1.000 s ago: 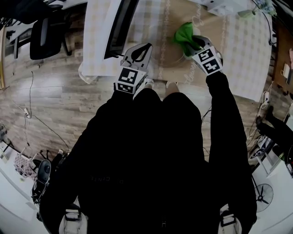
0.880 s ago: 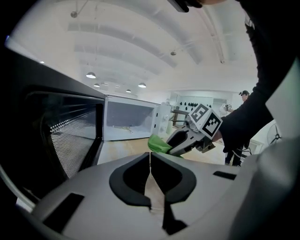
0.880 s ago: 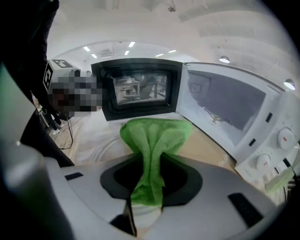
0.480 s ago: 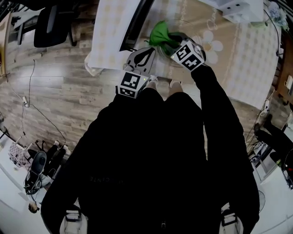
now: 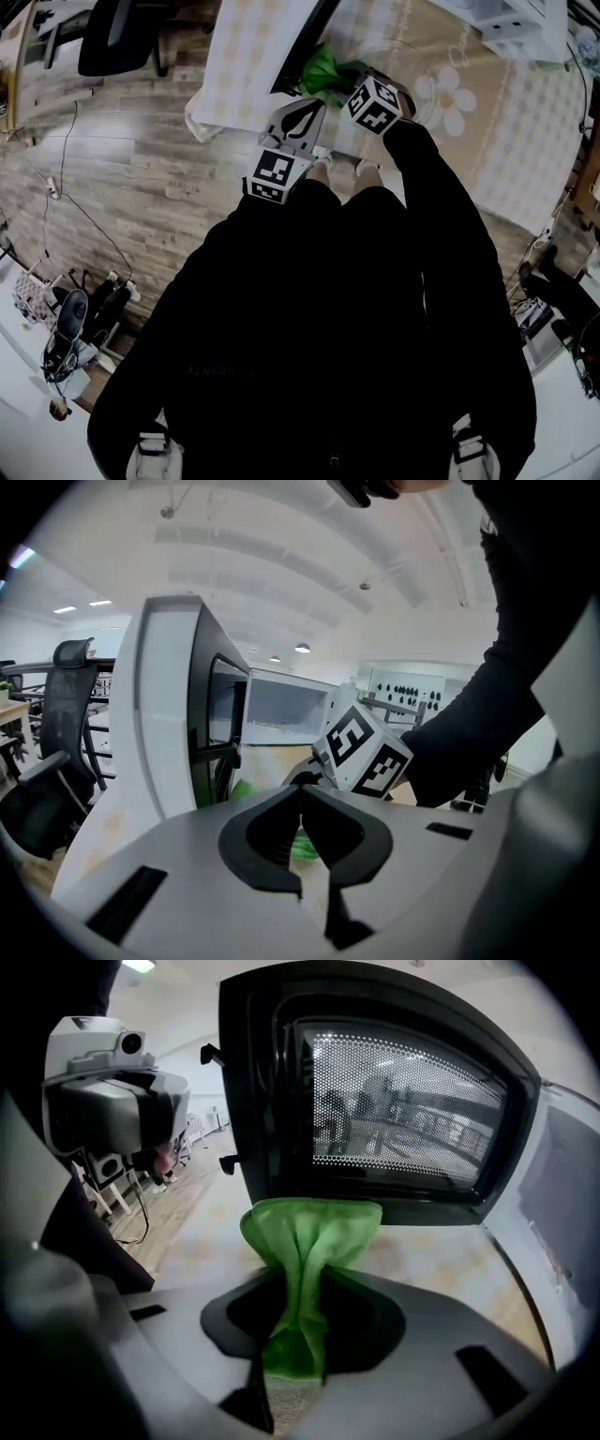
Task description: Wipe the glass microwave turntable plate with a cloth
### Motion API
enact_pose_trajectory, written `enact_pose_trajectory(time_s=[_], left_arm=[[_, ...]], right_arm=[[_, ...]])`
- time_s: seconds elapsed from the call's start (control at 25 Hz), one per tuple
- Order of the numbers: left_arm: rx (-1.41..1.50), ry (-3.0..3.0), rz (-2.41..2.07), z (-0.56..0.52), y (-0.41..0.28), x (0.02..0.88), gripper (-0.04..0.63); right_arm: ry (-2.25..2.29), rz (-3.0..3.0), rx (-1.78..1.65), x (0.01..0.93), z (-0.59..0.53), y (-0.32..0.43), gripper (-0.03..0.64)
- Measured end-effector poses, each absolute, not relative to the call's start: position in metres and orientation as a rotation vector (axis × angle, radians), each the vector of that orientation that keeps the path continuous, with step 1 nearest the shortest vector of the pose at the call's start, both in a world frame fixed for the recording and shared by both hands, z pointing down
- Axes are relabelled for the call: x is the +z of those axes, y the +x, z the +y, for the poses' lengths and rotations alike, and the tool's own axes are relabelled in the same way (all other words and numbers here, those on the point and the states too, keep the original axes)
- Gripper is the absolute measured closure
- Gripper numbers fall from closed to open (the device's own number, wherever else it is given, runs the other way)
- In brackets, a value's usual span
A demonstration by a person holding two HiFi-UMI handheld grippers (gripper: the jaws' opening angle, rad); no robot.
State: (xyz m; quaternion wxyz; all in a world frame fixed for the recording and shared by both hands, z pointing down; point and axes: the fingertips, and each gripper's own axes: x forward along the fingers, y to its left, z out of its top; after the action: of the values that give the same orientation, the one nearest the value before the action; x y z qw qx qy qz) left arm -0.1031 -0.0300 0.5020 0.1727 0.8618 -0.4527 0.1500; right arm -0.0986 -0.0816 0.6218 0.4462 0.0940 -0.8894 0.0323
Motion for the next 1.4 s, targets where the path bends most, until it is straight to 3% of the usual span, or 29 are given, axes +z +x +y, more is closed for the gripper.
enact_pose_trajectory(time_s=[0.32, 1.4], left_arm=[[0.427, 2.460, -1.254, -0.034, -0.094, 0.504, 0.574], [0.456, 2.599, -1.040, -0.050, -0.007, 0.495, 0.574]], right_arm=[[0.227, -2.171, 0.094, 0.625, -0.080, -0.077, 0.489], [0.451, -2.002, 0.283, 0.632, -0.053, 0.117, 0.488]])
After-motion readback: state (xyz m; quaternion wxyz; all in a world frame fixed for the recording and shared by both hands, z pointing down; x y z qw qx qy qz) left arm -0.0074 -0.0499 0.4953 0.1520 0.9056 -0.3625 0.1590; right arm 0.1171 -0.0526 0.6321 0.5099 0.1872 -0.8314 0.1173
